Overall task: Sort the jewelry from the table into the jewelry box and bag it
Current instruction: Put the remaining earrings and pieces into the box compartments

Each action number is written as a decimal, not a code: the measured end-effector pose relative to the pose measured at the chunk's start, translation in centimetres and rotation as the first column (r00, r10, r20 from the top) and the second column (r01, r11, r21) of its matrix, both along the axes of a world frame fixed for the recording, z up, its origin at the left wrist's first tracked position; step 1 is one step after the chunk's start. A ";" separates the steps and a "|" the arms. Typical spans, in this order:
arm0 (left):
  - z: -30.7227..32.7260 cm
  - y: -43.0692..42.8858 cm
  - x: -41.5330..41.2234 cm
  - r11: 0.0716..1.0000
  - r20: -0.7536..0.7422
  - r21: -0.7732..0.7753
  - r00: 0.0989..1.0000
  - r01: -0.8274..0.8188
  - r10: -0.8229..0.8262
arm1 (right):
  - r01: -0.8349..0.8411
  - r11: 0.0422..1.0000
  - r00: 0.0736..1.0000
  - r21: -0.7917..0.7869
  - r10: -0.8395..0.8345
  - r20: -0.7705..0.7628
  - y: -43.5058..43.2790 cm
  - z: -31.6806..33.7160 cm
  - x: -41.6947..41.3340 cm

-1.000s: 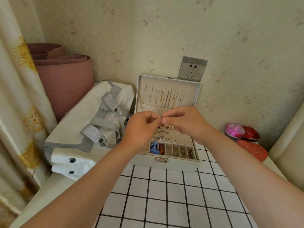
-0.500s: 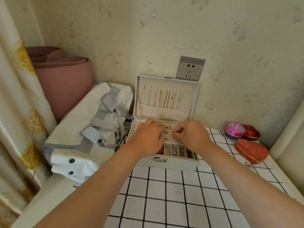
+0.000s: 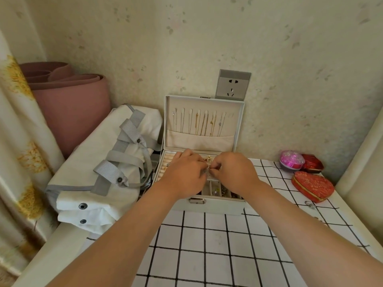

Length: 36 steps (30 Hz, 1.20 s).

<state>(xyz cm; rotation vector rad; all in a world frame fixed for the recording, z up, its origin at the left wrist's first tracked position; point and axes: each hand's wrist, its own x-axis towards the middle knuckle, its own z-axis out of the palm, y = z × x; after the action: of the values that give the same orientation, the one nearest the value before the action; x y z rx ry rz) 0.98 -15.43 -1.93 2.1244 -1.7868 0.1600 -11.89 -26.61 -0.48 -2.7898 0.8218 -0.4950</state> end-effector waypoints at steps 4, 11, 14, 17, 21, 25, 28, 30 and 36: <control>0.0 0.0 -0.1 1.000 -0.049 -0.014 0.999 -0.009 0.008 | -0.047 0.997 0.999 0.065 0.048 -0.020 -0.1 0.2 -0.2; 0.8 0.3 0.4 0.992 -0.035 -0.085 0.996 -0.091 0.088 | -0.102 0.978 0.995 0.183 0.102 0.008 -1.0 0.5 -0.5; 0.7 0.3 0.3 0.995 -0.054 -0.063 0.996 -0.073 0.069 | -0.114 0.978 0.993 0.176 0.120 -0.021 -0.9 0.4 -0.3; 0.6 0.3 0.0 0.997 -0.064 -0.056 0.997 -0.051 0.048 | -0.107 0.979 0.993 0.173 0.112 -0.021 -1.0 0.2 -0.2; 1.1 0.2 -0.3 0.996 -0.087 -0.074 0.995 -0.047 0.040 | -0.083 0.976 0.997 0.203 0.079 0.026 -1.5 0.3 -0.9; 1.7 0.2 -2.0 0.994 -0.131 -0.105 0.991 -0.019 0.005 | -0.056 0.968 0.995 0.246 0.034 0.093 -2.2 1.4 -3.4; 1.7 0.1 -4.6 0.992 -0.131 -0.118 0.990 0.035 -0.050 | -0.025 0.972 0.996 0.234 0.004 0.089 -2.9 2.2 -6.6; 1.7 -0.2 -6.6 0.989 -0.129 -0.130 0.988 0.067 -0.084 | 0.013 0.969 0.997 0.245 -0.031 0.068 -3.5 2.4 -9.2; 0.7 -2.4 -14.0 0.979 -0.179 -0.113 0.966 0.169 -0.187 | 0.113 0.958 0.993 0.263 -0.117 0.000 -5.0 2.2 -17.1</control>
<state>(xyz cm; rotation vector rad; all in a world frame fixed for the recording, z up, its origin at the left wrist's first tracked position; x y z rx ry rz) -12.99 -17.78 -1.23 1.8351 -1.8072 -0.0015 -28.97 -31.62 1.76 -2.5038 0.9741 -0.3925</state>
